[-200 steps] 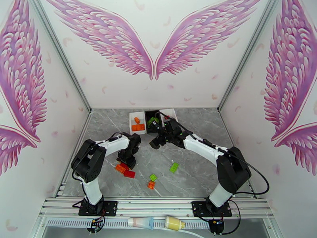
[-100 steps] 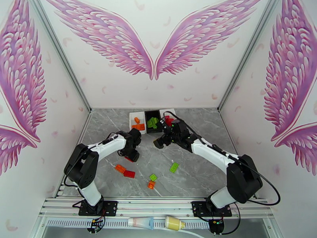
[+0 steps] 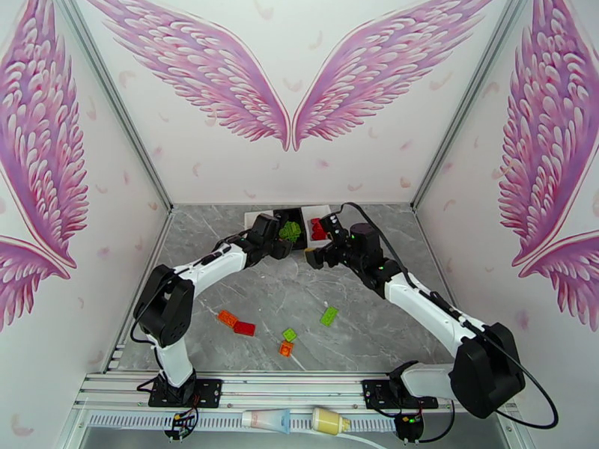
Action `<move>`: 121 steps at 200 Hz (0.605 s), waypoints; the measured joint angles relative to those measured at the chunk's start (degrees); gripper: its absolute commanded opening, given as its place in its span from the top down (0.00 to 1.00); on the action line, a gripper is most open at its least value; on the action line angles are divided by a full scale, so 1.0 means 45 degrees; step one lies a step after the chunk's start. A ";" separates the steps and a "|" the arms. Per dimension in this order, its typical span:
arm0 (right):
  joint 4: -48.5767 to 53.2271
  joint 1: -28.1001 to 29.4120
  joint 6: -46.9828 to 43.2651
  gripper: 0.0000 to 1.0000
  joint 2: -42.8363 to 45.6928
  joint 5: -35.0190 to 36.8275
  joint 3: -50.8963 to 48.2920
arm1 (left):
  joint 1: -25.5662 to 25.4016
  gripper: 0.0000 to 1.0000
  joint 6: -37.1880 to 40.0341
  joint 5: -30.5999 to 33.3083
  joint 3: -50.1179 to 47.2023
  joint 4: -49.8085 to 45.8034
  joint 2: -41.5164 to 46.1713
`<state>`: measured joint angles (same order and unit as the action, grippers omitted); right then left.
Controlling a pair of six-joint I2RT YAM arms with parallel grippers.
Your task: Sort the legos into containers by color
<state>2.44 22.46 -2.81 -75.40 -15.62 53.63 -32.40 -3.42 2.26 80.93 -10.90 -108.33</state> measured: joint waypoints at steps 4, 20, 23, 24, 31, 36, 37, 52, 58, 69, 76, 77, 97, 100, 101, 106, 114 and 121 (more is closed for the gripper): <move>-0.0029 -0.0049 0.0024 0.01 0.0049 0.0044 -0.0058 | 0.0005 0.39 0.0000 -0.0092 0.0185 0.0189 -0.0160; -0.0044 -0.0267 0.0160 0.01 0.0214 0.0151 -0.0238 | 0.0029 0.39 0.0005 -0.0525 0.1035 0.0835 -0.0918; -0.0044 -0.0306 0.0185 0.01 0.0233 0.0165 -0.0257 | 0.0029 0.39 0.0005 -0.0602 0.1185 0.0947 -0.1049; -0.0039 -0.0311 0.0189 0.01 0.0238 0.0175 -0.0262 | 0.0029 0.39 0.0005 -0.0607 0.1224 0.0996 -0.1083; -0.0034 -0.0398 0.0267 0.01 0.0272 0.0204 -0.0296 | 0.0034 0.39 -0.0010 -0.0806 0.1656 0.1219 -0.1462; -0.0034 -0.0452 0.0321 0.01 0.0291 0.0233 -0.0311 | 0.0039 0.39 -0.0005 -0.0908 0.1943 0.1292 -0.1681; -0.0034 -0.0471 0.0330 0.01 0.0296 0.0238 -0.0316 | 0.0039 0.39 -0.0005 -0.0928 0.2040 0.1321 -0.1763; -0.0029 -0.0597 0.0398 0.01 0.0369 0.0253 -0.0379 | 0.0044 0.39 -0.0058 -0.1229 0.3167 0.1530 -0.2671; -0.0034 -0.0646 0.0413 0.01 0.0408 0.0253 -0.0408 | 0.0044 0.39 -0.0068 -0.1341 0.3691 0.1579 -0.3075; -0.0034 -0.0714 0.0447 0.01 0.0495 0.0257 -0.0481 | 0.0044 0.39 -0.0131 -0.1511 0.4639 0.1617 -0.3798; -0.0029 -0.0743 0.0452 0.01 0.0534 0.0272 -0.0520 | 0.0044 0.39 -0.0189 -0.1608 0.5314 0.1608 -0.4308; -0.0029 -0.0743 0.0452 0.01 0.0539 0.0272 -0.0525 | 0.0044 0.39 -0.0204 -0.1613 0.5387 0.1613 -0.4362; -0.0024 -0.0806 0.0491 0.01 0.0641 0.0301 -0.0593 | 0.0044 0.39 -0.0413 -0.1885 0.7427 0.1365 -0.5785; -0.0019 -0.0816 0.0491 0.01 0.0661 0.0306 -0.0593 | 0.0044 0.39 -0.0437 -0.1933 0.7747 0.1287 -0.6008; -0.0024 -0.0816 0.0495 0.02 0.0665 0.0311 -0.0593 | 0.0044 0.39 -0.0452 -0.1938 0.7834 0.1253 -0.6057; -0.0024 -0.0821 0.0491 0.01 0.0690 0.0340 -0.0593 | 0.0044 0.39 -0.0495 -0.1991 0.8301 0.1171 -0.6358; -0.0024 -0.0835 0.0495 0.01 0.0733 0.0355 -0.0612 | 0.0044 0.39 -0.0597 -0.2074 0.9054 0.0942 -0.6844; -0.0034 -0.0865 0.0495 0.01 0.0792 0.0374 -0.0661 | 0.0044 0.39 -0.0622 -0.2147 0.9646 0.0733 -0.7193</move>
<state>2.28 18.57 -0.58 -71.83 -13.93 50.65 -32.21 -6.22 -7.40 124.33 -7.60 -140.70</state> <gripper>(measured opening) 0.986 0.632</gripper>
